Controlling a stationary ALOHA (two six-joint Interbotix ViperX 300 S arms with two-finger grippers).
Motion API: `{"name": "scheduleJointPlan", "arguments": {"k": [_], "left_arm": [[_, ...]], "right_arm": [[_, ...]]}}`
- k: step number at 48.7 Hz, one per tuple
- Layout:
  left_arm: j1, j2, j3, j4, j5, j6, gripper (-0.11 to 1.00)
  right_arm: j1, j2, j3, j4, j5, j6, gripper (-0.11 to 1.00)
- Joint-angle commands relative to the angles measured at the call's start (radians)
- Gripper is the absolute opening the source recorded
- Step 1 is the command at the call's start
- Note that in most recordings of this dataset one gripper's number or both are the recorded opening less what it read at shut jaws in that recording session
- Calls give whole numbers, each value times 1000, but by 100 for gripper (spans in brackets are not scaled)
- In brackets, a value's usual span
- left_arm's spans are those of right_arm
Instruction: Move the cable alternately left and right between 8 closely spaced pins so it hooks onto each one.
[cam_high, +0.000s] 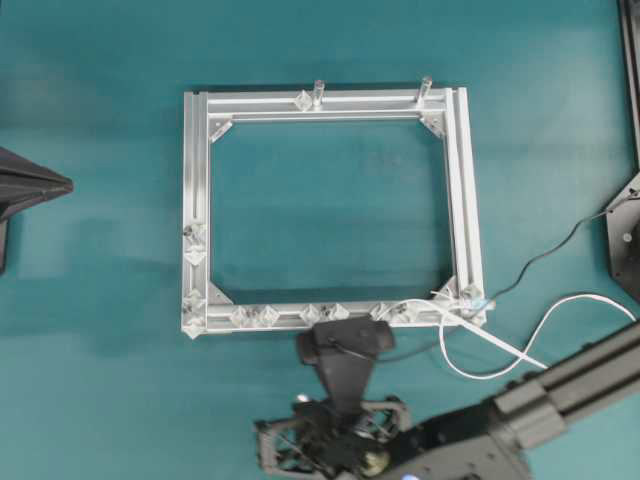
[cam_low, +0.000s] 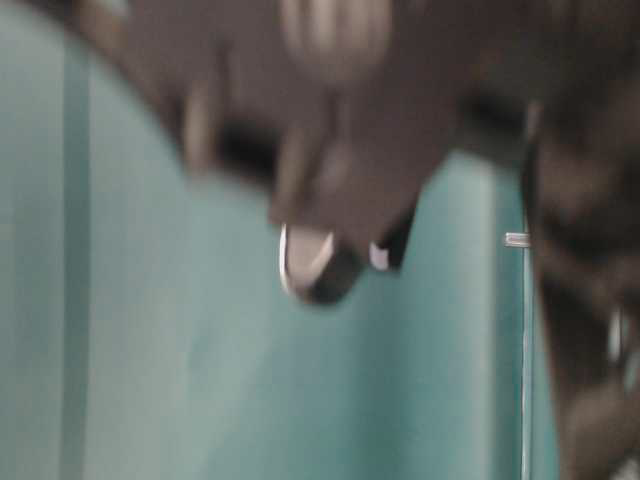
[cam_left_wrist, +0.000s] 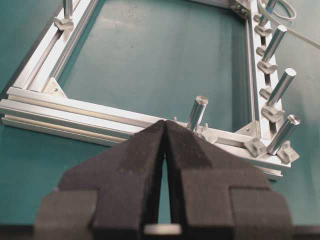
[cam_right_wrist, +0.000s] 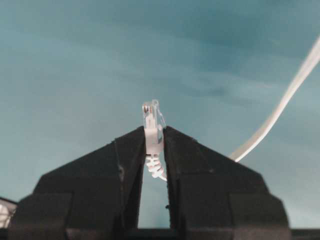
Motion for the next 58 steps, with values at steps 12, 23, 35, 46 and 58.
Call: {"name": "scheduleJointPlan", "arguments": {"k": [12,23,35,46,58], "left_arm": [[3,6,-12,3,-8,-3,0],[3,6,-14,3,-8,-3,0],[3,8,-12,3,-6,-3,0],[3,6,-12,3,-8,-3,0],[3,8,-12,3,-8,-3,0]], "right_arm": [[-52,12,-92,-5,17,-41,14],[-75,12,-92,-3,31,-49,14],[-112,12,-84,31,57,-127,14],[-152,5,-80,52,98,-192,14],[-215,-31,-80,51,156,-313,14]]}}
